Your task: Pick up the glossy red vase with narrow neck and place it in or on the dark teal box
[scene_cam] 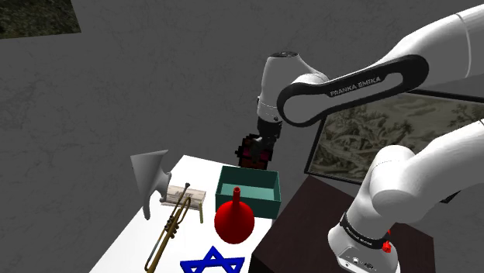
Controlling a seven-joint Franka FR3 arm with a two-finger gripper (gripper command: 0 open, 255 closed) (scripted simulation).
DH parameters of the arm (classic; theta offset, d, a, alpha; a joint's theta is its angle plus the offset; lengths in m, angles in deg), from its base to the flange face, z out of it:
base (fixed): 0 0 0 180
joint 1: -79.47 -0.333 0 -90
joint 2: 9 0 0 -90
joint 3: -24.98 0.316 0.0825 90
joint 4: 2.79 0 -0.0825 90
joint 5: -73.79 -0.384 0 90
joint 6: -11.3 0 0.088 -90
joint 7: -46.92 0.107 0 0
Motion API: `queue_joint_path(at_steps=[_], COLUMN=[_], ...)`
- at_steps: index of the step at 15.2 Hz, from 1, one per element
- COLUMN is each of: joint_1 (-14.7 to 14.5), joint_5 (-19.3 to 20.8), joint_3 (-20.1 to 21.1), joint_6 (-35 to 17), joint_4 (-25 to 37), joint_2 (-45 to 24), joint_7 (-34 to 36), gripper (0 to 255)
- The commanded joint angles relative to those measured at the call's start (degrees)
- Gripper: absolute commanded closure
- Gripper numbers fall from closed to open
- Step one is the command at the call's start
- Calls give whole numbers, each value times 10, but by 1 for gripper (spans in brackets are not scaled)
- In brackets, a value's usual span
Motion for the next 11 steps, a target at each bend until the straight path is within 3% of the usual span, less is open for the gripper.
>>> queue_joint_path(at_steps=[1,7,11], joint_1=[-4,-9,-7], joint_5=[-4,-2,22], joint_3=[9,38,56], joint_6=[-50,-192,-278], joint_4=[-8,-8,11], joint_2=[-39,-174,-277], joint_7=[8,36,67], gripper=[0,0,0])
